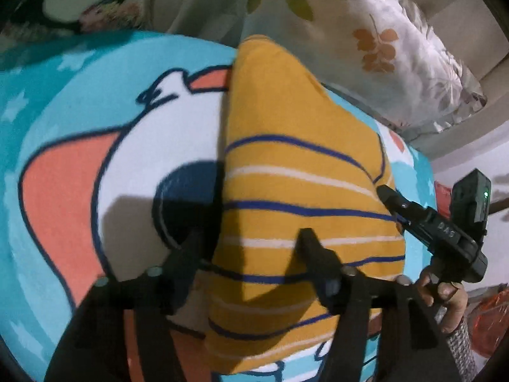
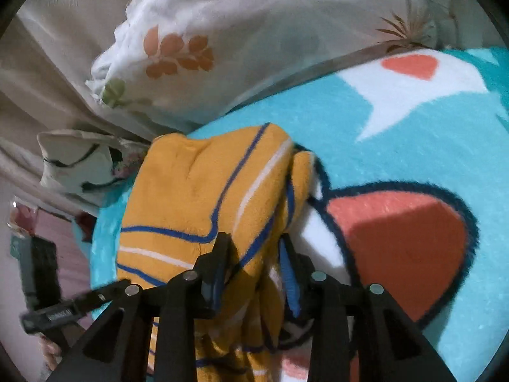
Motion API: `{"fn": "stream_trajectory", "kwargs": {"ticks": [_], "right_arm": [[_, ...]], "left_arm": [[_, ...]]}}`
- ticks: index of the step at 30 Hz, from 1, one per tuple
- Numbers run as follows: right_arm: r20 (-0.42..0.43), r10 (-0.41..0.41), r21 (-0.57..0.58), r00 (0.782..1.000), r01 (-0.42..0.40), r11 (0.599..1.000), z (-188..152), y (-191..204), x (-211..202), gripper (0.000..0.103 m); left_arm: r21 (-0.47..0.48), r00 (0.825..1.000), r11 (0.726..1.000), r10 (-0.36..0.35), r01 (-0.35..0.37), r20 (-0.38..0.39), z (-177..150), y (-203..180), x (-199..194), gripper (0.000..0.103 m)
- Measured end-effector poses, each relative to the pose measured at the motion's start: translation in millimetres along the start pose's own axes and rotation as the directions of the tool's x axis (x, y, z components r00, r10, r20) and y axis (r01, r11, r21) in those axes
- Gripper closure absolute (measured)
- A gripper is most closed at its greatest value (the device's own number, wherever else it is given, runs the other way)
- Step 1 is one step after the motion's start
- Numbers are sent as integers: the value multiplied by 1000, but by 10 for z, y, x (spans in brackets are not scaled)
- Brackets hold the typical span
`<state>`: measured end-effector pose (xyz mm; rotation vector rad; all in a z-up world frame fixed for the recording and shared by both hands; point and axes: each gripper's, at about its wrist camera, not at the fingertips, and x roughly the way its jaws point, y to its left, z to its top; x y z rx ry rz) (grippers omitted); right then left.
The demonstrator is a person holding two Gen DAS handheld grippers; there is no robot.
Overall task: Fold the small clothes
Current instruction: 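Lay the folded sweater flat with both grippers and open them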
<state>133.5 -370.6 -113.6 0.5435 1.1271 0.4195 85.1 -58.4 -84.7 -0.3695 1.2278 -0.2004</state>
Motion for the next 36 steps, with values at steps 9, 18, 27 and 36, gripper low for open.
{"fn": "stream_trajectory", "kwargs": {"ticks": [9,18,27,36], "right_arm": [[147,56,-166,988,-32,986,-60,576,-488,67],[19,13,-179,1000,-9,984,-356,440,27,70],[29,1,-233,1000,6,972,-404,393,7,70],[104,-197,-328,975,221,919,-371,992,-344,65]], "left_arm": [[-29,973,990,141,-138,182,-368,-4,-587,33],[-131,746,906,408,-403,526,-863,16,-1584,4],[-160,818,917,399,-366,415,-1064,205,-1963,1],[-159,752,882,463,-444,469,-1285,396,-2207,1]]}}
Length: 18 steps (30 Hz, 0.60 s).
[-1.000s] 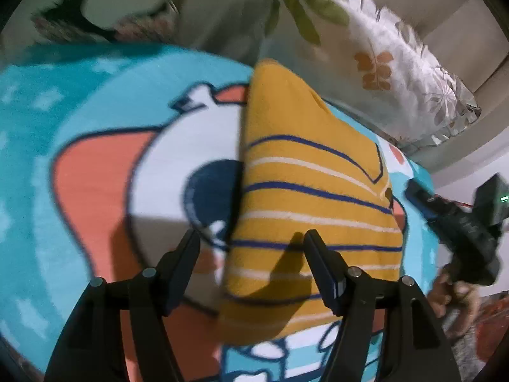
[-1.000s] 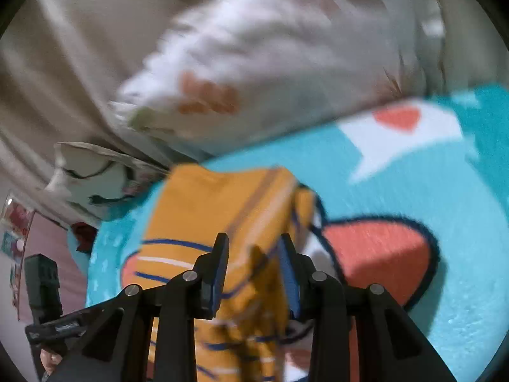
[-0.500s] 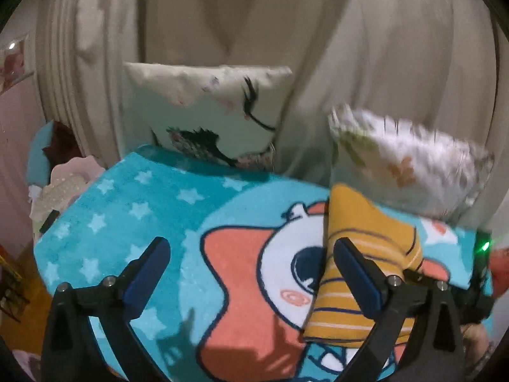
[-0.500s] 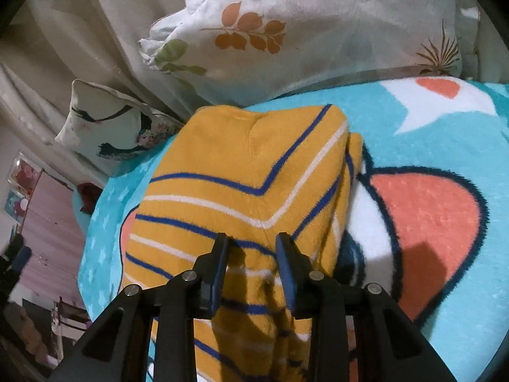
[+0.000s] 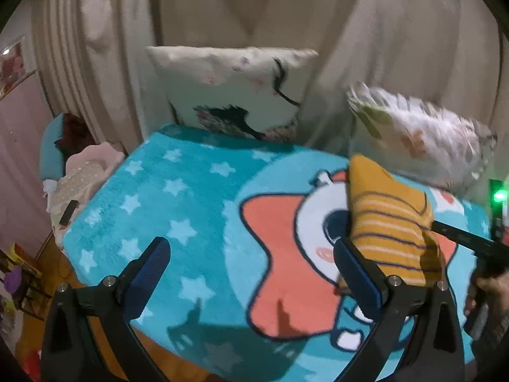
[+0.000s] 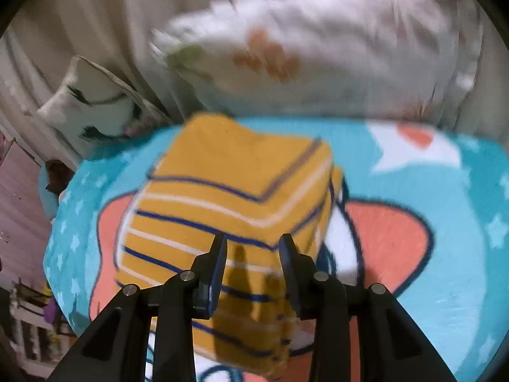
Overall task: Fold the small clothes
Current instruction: 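Lay the folded sweater flat with both grippers and open them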
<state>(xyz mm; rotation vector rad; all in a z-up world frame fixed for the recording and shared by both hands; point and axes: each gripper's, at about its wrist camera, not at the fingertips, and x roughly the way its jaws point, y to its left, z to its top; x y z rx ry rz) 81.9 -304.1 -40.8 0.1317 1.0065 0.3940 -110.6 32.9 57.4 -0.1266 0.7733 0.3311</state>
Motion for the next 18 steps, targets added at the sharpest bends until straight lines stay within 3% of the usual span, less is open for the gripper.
{"fn": "stream_trajectory", "kwargs": {"ticks": [1,5,9,12,15,18], "right_arm": [[35,-26,-26,999,27,999,29,136,-87,63],[104,-73,-129,992,86,988,113,623,-76,38],[38,-66,-149,997,71,986,103,1009,344,38],[-4,-124,-173,992,122,977,-81,1218,678,50],[32,-143,-180,989,146,973,-259,1314,635,50],[-23,-116,-126,993,112,986,-420,1249,551,50]], "left_arm": [[-22,1000,1000,-7,8,8,20,81,24,1],[-79,998,995,-53,54,23,125,272,121,1],[-86,996,993,-78,82,50,173,417,169,1],[-79,996,993,-91,92,16,158,499,254,1],[-45,998,997,-65,65,-7,122,550,330,1],[-34,996,996,-79,78,-32,116,603,427,1]]}}
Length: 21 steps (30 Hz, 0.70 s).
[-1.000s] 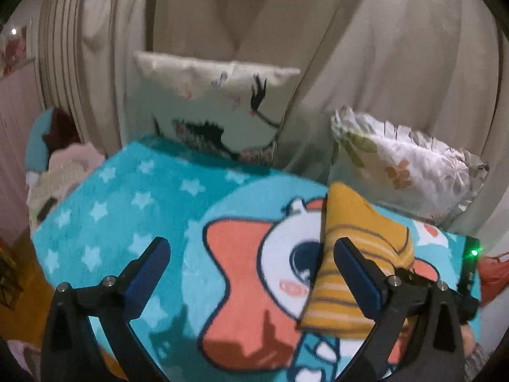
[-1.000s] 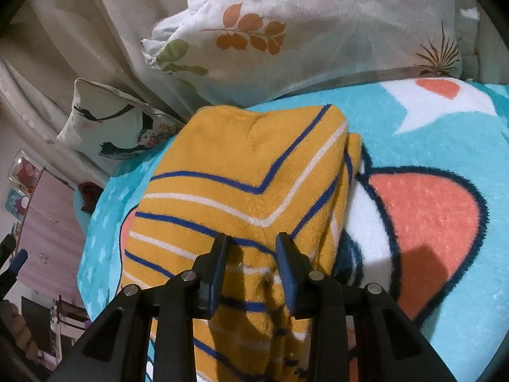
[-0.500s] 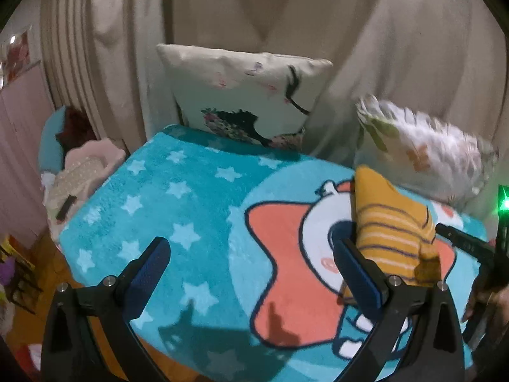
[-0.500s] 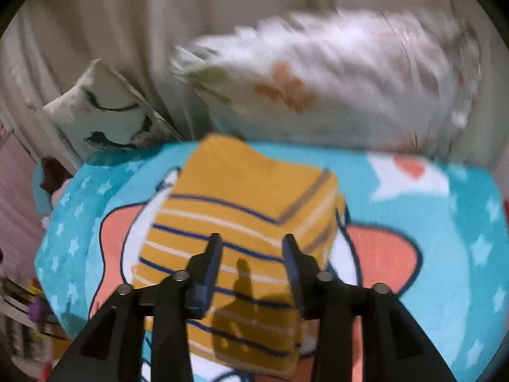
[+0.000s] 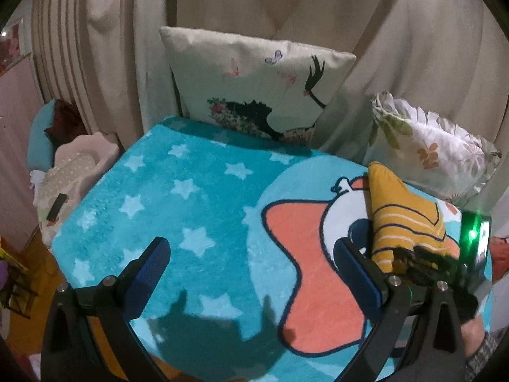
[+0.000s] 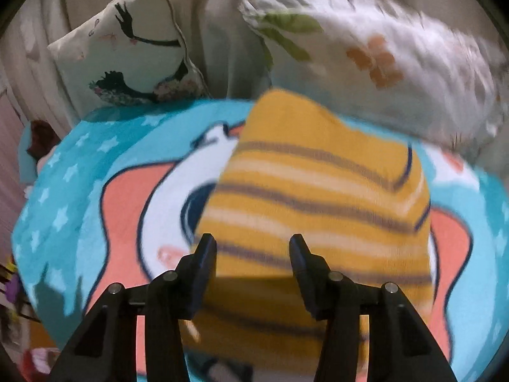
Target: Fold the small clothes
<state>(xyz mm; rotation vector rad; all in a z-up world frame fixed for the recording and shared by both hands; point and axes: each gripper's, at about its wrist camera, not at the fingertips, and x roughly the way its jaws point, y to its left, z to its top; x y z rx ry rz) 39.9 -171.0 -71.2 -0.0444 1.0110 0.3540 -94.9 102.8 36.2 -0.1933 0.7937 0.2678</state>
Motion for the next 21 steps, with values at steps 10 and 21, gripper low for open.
{"fn": "stream_trajectory", "kwargs": {"ticks": [10,21], "right_arm": [[75,-96,323,993,67,944,-406,-686,-598,50],[65,-159,337,985,129,933,-354,-621,-653,50]], "left_arm": [[38,995,995,-92,93,-46,53,-50,239,1],[155,964,963,-191,221,-188,-208,-492,582,1]]}}
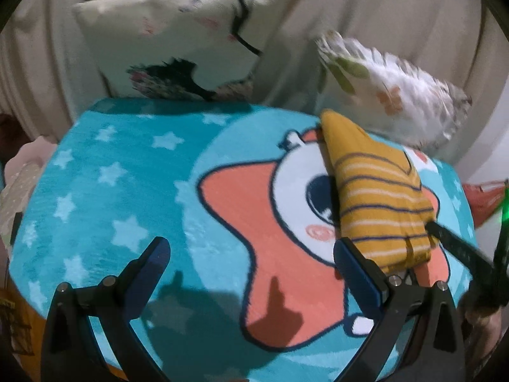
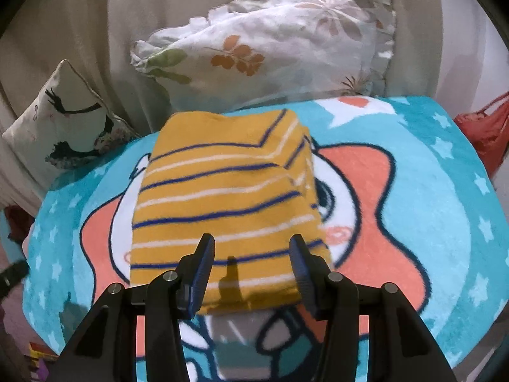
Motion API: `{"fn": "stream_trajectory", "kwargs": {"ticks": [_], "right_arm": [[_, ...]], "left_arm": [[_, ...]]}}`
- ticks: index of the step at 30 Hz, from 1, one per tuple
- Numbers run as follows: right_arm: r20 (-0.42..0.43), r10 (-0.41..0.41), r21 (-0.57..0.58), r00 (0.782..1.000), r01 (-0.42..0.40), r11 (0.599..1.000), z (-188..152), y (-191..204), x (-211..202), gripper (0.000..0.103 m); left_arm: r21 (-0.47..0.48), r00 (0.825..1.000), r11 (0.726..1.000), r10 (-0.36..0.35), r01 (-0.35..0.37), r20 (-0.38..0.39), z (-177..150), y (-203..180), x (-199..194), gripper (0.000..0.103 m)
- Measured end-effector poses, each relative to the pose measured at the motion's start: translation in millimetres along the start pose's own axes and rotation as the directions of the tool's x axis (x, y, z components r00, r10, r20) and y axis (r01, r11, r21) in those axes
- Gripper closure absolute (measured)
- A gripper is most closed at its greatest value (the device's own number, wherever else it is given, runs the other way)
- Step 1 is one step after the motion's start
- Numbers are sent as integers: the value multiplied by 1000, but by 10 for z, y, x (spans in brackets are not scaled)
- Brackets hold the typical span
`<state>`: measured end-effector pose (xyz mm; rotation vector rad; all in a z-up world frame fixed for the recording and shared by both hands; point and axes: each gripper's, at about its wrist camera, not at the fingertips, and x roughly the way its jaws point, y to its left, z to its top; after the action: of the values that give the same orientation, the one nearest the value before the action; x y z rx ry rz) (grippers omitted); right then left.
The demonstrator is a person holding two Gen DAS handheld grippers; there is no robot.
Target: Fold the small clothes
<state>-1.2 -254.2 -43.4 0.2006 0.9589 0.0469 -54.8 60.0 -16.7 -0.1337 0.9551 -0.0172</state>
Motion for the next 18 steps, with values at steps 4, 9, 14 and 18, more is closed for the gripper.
{"fn": "stream_trajectory", "kwargs": {"ticks": [4,9,14,18], "right_arm": [[-107,-8,45,994,13,999,1,-67,419,51],[-95,-121,109,988,131,985,-27,-158,236,58],[23,-65,6,998,65,998,393,84,137,58],[-102,31,76,994,-23,997,600,-30,620,56]], "left_arm": [[22,999,999,-32,33,-38,-21,-87,85,1],[67,999,997,-28,31,-43,-70,-136,84,1],[67,998,997,-29,33,-58,-89,-102,125,1],[61,998,998,-27,30,-49,-92,-94,64,1]]}}
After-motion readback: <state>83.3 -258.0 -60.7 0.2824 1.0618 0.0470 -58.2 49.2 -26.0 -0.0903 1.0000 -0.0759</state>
